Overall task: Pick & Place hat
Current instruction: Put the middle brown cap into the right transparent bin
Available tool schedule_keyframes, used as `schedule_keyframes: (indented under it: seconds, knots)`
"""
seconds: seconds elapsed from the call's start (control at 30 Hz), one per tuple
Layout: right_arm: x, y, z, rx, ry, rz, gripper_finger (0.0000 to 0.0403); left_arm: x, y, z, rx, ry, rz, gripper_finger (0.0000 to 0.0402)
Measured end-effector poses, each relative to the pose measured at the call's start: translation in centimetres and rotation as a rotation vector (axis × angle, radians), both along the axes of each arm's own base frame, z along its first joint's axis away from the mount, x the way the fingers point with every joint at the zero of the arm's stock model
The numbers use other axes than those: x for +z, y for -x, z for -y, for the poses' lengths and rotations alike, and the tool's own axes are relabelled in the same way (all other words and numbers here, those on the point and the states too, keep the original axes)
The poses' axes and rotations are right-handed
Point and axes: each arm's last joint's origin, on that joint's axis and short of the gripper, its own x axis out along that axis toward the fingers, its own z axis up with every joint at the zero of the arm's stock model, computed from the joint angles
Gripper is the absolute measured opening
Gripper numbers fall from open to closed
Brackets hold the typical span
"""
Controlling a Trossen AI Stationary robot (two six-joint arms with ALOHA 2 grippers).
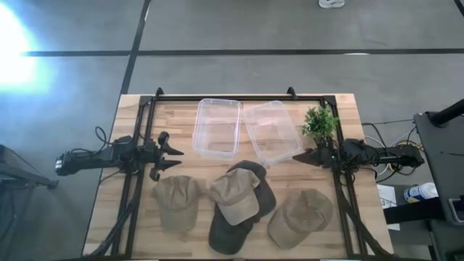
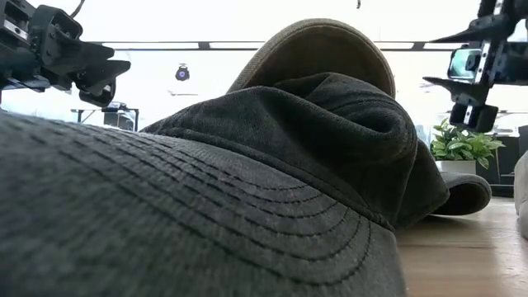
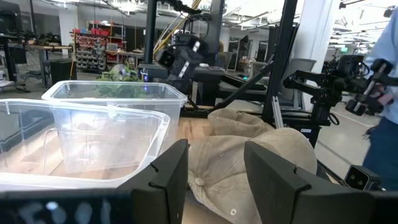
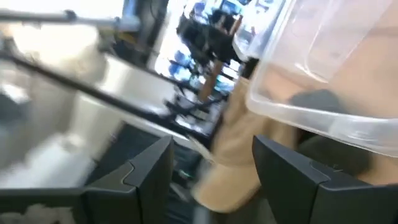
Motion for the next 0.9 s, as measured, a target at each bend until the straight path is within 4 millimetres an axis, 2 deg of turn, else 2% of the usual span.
schedule_keyframes:
  seconds: [0.13, 0.2, 0.33, 0.5, 0.67, 0.8, 0.9]
  knots:
    - [1.2, 0.1, 0.2, -0.054, -0.004, 0.123, 0.0215, 0.0, 0.0, 0.0, 0.0, 0.0, -0.001, 0.0151]
    - [1.5, 0.2, 0.3, -0.106, -0.062, 0.152, 0.0215, 0.0, 0.0, 0.0, 0.0, 0.0, 0.0, 0.0151]
    - [1.4, -0.3, -0.1, -0.017, -0.18, 0.12, 0.0215, 0.0, 0.0, 0.0, 0.0, 0.0, 0.0, 0.0151]
    - [2.5, -2.0, -1.7, 0.092, -0.312, -0.068, 0.0215, 0.0, 0.0, 0.0, 0.0, 0.0, -0.001, 0.0151]
    - [3.8, -5.0, -5.1, 0.215, -0.359, -0.374, 0.0215, 0.0, 0.0, 0.0, 0.0, 0.0, -0.001, 0.0151]
    - [2.9, -7.3, -8.3, 0.235, -0.388, -0.64, 0.0215, 0.0, 0.0, 0.0, 0.0, 0.0, 0.0, 0.0151]
    - [2.3, -9.5, -10.7, 0.226, -0.458, -0.703, 0.0215, 0.0, 0.0, 0.0, 0.0, 0.0, 0.0, 0.0151]
